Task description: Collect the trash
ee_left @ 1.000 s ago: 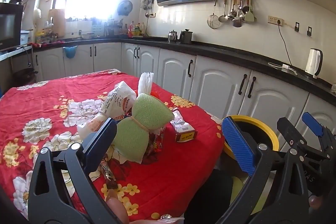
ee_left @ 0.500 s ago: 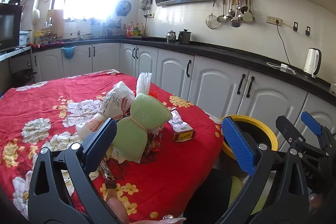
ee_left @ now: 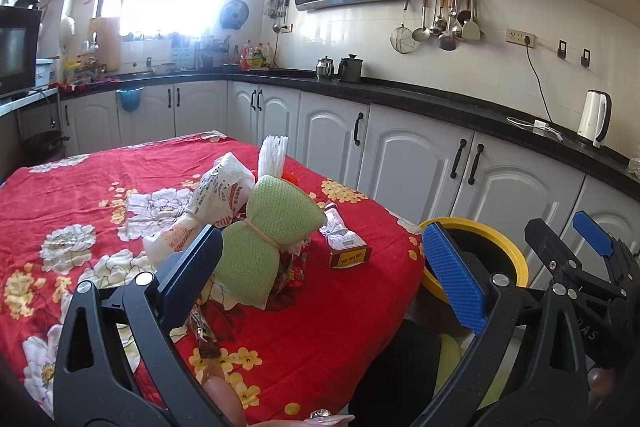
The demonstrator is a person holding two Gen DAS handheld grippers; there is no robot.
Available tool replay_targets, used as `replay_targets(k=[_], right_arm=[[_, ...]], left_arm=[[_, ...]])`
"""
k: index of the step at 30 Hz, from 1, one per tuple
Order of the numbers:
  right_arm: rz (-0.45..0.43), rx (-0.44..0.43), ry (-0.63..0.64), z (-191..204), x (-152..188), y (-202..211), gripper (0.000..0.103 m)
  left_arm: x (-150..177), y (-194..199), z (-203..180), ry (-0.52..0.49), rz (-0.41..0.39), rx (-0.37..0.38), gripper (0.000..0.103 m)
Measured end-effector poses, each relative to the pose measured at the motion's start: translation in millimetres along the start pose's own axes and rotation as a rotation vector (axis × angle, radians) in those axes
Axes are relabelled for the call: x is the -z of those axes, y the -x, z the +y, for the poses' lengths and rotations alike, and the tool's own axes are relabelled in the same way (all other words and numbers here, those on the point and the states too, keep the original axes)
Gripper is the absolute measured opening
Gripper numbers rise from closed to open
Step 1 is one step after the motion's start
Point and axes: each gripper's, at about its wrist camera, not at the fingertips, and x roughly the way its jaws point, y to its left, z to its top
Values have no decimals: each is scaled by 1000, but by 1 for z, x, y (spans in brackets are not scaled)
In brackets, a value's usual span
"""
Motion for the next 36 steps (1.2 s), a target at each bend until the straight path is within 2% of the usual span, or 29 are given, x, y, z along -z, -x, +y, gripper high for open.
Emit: replay_targets(k=[14,15,22,36], right_arm=[[12,-3,-1,0,1,-1,97],[15,-3,0,0,1,-2,97],[26,-15,6,1,2,-5,97],[82,-180,68,28,1,-21,97]], left_arm=[[3,5,0,4,1,-3,92],[3,-5,6,2,3,0,92],[5,-10,12,9,9,-9,92],[-10,-16,55,79,-3,-117,92]])
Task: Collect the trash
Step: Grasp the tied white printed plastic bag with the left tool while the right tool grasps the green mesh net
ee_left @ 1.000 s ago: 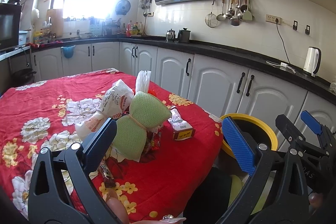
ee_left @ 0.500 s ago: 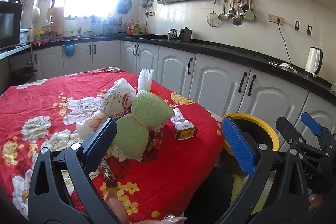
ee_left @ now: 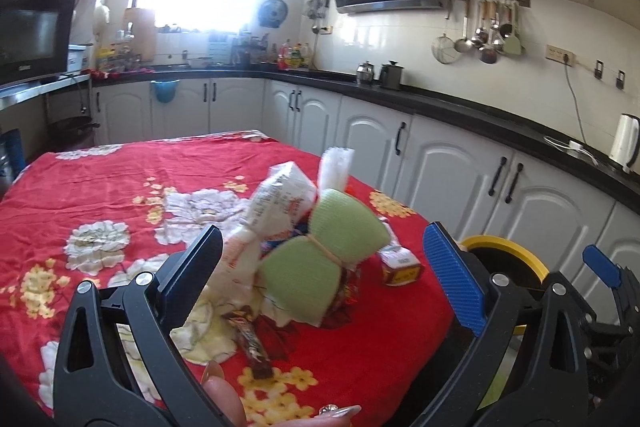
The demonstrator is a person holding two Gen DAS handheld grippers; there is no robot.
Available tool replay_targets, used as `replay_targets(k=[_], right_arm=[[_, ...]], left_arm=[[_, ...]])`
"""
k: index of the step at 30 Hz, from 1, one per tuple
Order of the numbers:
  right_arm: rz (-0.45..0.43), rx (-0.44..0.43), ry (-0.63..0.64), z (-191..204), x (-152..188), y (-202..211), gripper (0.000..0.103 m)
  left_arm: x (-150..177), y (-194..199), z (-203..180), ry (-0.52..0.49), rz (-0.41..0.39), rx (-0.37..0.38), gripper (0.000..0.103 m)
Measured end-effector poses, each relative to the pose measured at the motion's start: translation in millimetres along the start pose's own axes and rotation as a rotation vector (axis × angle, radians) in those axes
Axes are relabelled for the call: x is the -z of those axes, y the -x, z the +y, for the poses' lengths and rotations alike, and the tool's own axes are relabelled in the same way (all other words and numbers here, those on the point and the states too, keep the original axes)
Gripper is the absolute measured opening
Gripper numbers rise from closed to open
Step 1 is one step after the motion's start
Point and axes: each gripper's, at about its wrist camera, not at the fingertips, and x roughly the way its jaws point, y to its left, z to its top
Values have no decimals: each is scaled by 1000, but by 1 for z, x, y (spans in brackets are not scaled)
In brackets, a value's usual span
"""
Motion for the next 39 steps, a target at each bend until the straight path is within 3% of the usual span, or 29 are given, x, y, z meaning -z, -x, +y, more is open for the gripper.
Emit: replay_targets(k=[13,21,28,35,39], right_arm=[[11,-146,58,39,-20,-33,97],[69,-212,58,59,-29,-73,97],[151,-288,30,68,-33,-120,97],[248,-368,-20,72,-31,-164,97],[304,-403,-81,69,-26,-182,96]], left_arm=[[-16,-8,40,71,-4,-115,92],[-15,-31,71,102,73,-142,92],[-13,-62,93,79,178,-91,92],[-8,-103,104,84,316,40,92],[-6,-121,100,50,353,95,92]])
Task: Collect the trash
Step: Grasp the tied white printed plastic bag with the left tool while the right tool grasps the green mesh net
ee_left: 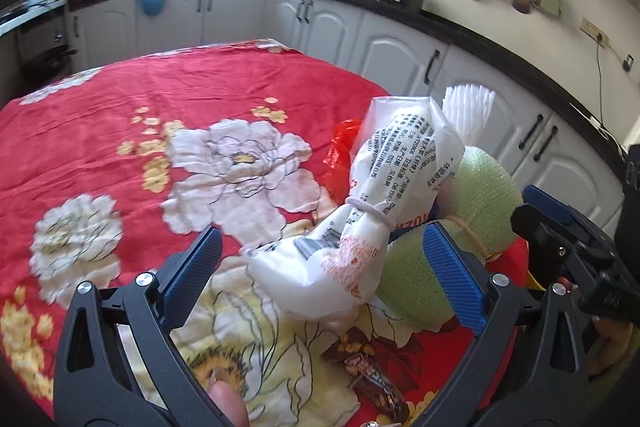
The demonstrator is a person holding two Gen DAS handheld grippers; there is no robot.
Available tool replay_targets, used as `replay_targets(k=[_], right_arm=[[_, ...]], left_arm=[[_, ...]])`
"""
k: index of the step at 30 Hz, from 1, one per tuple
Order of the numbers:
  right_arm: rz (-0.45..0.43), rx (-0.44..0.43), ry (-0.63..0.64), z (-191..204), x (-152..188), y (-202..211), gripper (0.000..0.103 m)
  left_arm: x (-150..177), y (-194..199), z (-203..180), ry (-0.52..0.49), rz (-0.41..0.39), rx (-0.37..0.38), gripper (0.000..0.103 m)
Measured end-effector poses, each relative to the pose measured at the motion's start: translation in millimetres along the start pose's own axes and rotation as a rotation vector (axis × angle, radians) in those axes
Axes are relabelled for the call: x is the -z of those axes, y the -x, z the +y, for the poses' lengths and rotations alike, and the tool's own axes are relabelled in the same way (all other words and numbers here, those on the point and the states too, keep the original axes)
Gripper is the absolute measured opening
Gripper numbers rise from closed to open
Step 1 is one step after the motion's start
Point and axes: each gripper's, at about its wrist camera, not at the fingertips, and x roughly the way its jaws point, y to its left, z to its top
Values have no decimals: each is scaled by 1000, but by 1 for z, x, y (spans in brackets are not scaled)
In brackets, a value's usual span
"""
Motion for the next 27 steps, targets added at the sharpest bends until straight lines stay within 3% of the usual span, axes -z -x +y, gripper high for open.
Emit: replay_targets(k=[3,9,11,16,21,22,27], right_arm=[[11,-29,-11,-1,1,-3,87],[50,-85,-24,-5,6,-2,55],[60,-105,-28,-5,8,0,43],[43,-142,-26,-1,9,14,34],[15,-150,-11,3,10,30,30],[13,-153,-10,4,11,32,29],[15,-159,-15,6,14,37,28]], left_arm=[[-2,-12,1,-8,25,47,92],[-3,-25,4,-8,62,89,92],[-2,-25,5,-4,67,104,86],[1,-23,5,2,75,135,64],[5,-18,5,6,89,170,51],[6,-17,5,5,90,182,44],[7,-11,0,-18,91,181,35]])
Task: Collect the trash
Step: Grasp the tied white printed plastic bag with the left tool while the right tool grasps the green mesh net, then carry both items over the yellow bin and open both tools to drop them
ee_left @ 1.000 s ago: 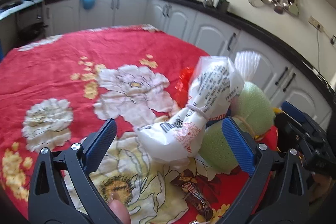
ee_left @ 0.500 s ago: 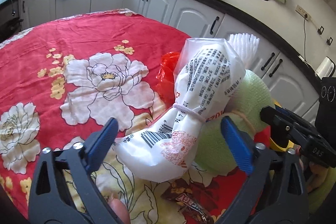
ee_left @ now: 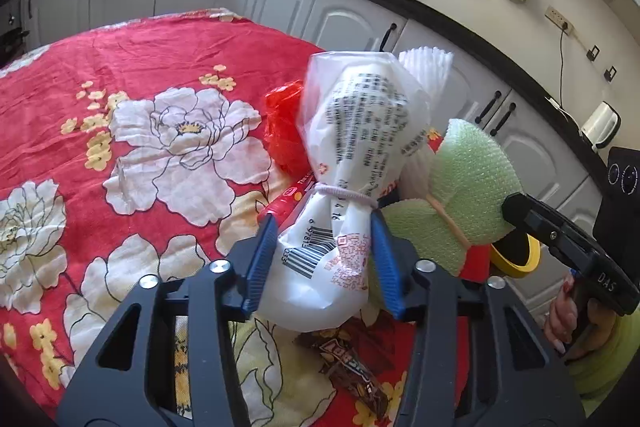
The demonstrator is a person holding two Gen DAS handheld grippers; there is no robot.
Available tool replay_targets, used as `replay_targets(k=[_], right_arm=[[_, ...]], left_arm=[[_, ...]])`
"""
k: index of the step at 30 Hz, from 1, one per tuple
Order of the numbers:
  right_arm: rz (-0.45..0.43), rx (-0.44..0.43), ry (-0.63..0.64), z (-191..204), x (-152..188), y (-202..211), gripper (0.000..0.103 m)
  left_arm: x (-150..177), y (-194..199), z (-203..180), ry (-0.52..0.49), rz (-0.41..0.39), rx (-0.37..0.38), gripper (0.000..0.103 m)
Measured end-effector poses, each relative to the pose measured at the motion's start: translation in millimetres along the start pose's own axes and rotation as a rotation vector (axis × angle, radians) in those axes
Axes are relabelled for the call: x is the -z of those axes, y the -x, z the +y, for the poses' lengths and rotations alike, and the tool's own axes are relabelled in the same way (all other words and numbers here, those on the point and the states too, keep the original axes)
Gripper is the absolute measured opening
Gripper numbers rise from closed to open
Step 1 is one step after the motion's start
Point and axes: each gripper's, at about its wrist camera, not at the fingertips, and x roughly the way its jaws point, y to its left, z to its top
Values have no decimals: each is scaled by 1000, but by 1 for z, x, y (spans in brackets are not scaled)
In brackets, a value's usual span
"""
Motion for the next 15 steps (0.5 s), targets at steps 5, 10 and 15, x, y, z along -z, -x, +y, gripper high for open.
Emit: replay_targets(k=[5,10,15], right_arm=[[-26,0,-14,-2,-4,9,28],[-68,-1,-24,-3,-10,24,28],[-109,2,-35,-5,-16,41,28]], left_arm=[[0,7,-12,-56,-19,-23,22],[-3,23,-21,-73,-62,-4,21],[-11,43,-29,-72,-121,10,21]])
